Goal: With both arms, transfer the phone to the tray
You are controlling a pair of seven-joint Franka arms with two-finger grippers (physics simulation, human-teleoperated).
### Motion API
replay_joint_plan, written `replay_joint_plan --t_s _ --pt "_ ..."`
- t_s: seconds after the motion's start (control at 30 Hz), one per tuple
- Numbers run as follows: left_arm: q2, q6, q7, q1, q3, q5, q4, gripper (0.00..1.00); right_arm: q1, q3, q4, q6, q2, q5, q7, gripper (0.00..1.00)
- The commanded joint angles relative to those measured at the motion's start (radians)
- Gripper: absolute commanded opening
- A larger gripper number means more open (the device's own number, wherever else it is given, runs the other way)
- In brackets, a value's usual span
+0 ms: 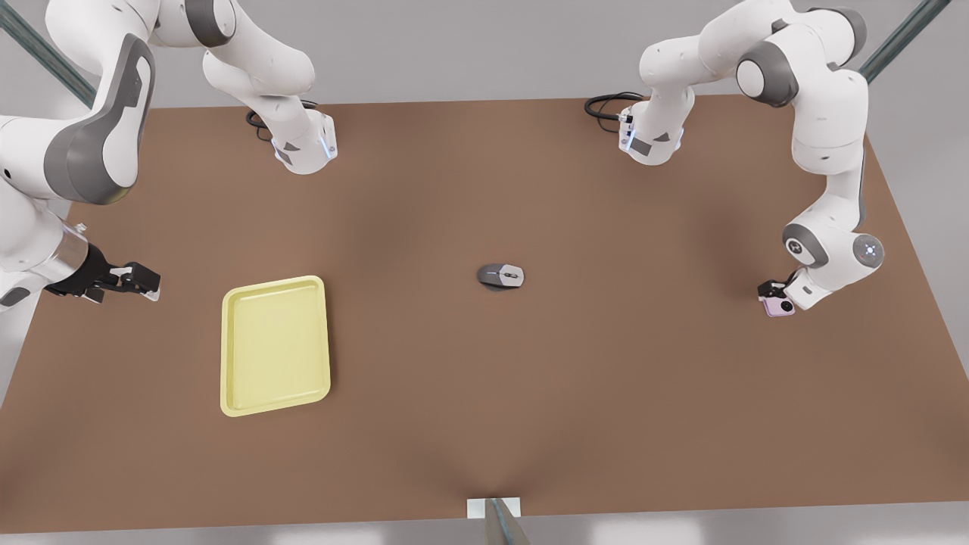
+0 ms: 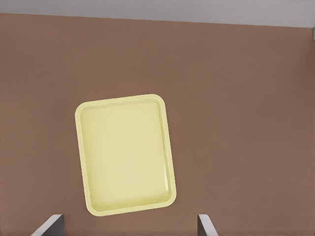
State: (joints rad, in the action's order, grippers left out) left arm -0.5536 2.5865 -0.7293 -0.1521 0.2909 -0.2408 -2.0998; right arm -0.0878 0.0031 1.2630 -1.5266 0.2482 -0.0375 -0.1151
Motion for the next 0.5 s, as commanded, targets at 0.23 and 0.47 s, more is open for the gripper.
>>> replay_joint_plan --t_s 0.23,0.47 --pt "0.000 0.003 -0.099 -0.001 -0.004 -0.002 0.001 0.82 0.000 0.000 0.000 0.002 -0.001 0.001 -0.001 1.00" --pt "-0.008 0.001 -0.099 0.000 -0.013 -0.005 0.001 0.82 0.000 0.000 0.000 0.000 -0.001 0.001 -0.002 1.00"
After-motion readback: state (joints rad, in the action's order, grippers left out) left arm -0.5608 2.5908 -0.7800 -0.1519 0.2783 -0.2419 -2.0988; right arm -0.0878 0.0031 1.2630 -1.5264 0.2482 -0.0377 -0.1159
